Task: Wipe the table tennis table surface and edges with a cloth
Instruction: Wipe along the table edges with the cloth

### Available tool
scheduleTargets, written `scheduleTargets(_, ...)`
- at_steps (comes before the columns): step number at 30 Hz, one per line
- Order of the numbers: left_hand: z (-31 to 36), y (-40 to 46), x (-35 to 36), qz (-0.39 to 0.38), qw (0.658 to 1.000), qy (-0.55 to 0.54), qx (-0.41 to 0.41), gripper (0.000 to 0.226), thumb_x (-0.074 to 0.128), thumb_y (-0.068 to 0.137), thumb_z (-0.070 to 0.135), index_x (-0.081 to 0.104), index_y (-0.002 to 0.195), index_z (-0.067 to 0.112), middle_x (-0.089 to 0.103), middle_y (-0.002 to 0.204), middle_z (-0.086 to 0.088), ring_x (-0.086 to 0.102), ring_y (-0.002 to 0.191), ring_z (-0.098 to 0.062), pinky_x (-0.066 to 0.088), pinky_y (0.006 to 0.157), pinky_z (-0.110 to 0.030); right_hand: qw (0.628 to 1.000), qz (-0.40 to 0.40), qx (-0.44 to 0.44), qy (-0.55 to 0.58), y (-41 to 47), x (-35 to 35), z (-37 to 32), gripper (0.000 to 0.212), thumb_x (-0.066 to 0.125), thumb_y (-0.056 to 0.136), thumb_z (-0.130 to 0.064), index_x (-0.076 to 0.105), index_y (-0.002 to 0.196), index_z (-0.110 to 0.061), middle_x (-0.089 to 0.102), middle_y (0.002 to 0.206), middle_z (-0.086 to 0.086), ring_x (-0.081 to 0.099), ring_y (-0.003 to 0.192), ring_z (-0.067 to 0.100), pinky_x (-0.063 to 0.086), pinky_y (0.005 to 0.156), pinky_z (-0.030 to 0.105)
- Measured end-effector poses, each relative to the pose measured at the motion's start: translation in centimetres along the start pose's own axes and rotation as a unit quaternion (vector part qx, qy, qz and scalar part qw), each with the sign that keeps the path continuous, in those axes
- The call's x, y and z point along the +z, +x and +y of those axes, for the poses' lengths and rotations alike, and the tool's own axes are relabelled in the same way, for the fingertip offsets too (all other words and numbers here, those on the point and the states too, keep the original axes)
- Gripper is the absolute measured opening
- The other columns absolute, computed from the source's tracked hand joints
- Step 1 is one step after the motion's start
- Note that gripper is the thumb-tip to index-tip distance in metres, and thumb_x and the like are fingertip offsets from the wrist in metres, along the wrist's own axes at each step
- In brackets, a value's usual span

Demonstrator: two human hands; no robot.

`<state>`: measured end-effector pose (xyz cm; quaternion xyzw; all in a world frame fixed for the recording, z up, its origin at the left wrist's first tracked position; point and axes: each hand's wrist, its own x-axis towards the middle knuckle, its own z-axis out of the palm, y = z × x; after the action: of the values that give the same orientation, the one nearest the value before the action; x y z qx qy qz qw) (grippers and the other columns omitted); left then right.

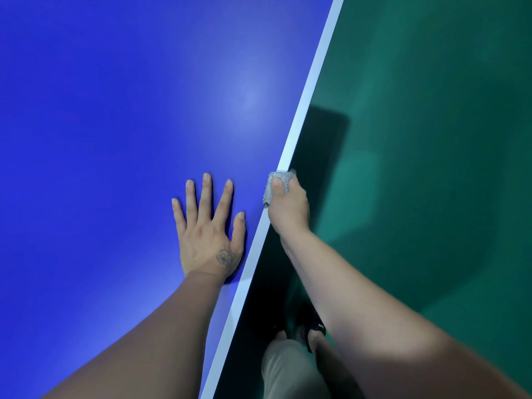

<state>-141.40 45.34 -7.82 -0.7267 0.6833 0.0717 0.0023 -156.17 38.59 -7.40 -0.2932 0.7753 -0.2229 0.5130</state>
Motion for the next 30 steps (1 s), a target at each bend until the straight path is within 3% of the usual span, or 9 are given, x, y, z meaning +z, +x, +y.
scheduleTargets(4,0.0,0.0,-0.1,0.004,1.000,-0.005,0.003,0.066,0.030,0.109,0.056,0.019,0.171,0.035,0.003,0.181,0.000,-0.006,0.167,-0.029,0.007,0.132,-0.062,1.000,-0.012,-0.013,-0.011,-2.3,-0.2,0.8,0.060,0.042,0.113,-0.040,0.022,0.168,-0.030,0.065,0.141,0.001,0.061,0.126,0.029,0.050,0.099,0.036)
scheduleTargets(9,0.1,0.0,-0.2,0.007,1.000,-0.008,0.009,0.066,0.033,0.109,0.054,0.021,0.171,0.033,0.005,0.181,-0.001,-0.005,0.167,-0.031,0.008,0.132,-0.063,1.000,-0.014,-0.007,-0.020,-4.9,0.1,1.8,0.061,0.040,0.114,-0.038,0.016,0.169,-0.031,0.063,0.146,0.002,0.060,0.128,0.028,0.042,0.091,0.029)
scheduleTargets(16,0.2,0.2,-0.3,0.015,1.000,-0.018,0.013,0.066,0.040,0.108,0.051,0.027,0.170,0.031,0.010,0.180,-0.003,0.000,0.167,-0.033,0.010,0.131,-0.065,0.999,0.003,0.006,-0.040,-0.1,-0.7,-1.9,0.054,0.034,0.115,-0.037,0.025,0.166,-0.024,0.063,0.144,0.007,0.058,0.131,0.032,0.044,0.094,0.035)
scheduleTargets(21,0.5,0.2,-0.5,0.016,1.000,-0.012,0.010,0.065,0.041,0.107,0.049,0.030,0.169,0.030,0.012,0.180,-0.004,0.002,0.167,-0.033,0.011,0.131,-0.066,0.999,0.021,0.015,-0.030,5.5,-2.0,-5.3,0.045,0.033,0.115,-0.037,0.039,0.156,-0.020,0.065,0.134,0.006,0.059,0.126,0.032,0.040,0.083,0.033)
scheduleTargets(24,0.4,0.4,-0.5,0.016,1.000,-0.013,0.010,0.065,0.041,0.107,0.050,0.031,0.169,0.031,0.012,0.180,-0.003,0.002,0.167,-0.032,0.010,0.131,-0.065,0.999,0.019,0.009,-0.036,5.8,-2.2,-5.8,0.050,0.033,0.115,-0.036,0.030,0.163,-0.021,0.060,0.144,0.006,0.054,0.134,0.032,0.039,0.087,0.034)
scheduleTargets(27,0.7,0.3,-0.9,0.012,1.000,-0.011,0.002,0.065,0.039,0.107,0.050,0.031,0.169,0.031,0.010,0.180,-0.002,0.001,0.167,-0.032,0.011,0.131,-0.066,0.998,-0.009,-0.025,-0.061,3.0,-2.4,-4.7,0.060,0.036,0.115,-0.034,0.013,0.169,-0.024,0.050,0.159,0.006,0.050,0.140,0.033,0.043,0.102,0.038)
scheduleTargets(30,1.1,0.5,-1.2,0.019,1.000,-0.021,0.001,0.065,0.044,0.105,0.050,0.038,0.166,0.028,0.017,0.179,-0.005,0.006,0.167,-0.034,0.011,0.130,-0.066,0.994,-0.041,-0.052,-0.084,-0.9,-2.6,-2.2,0.065,0.036,0.114,-0.038,0.006,0.170,-0.024,0.044,0.164,0.006,0.052,0.140,0.031,0.040,0.101,0.034)
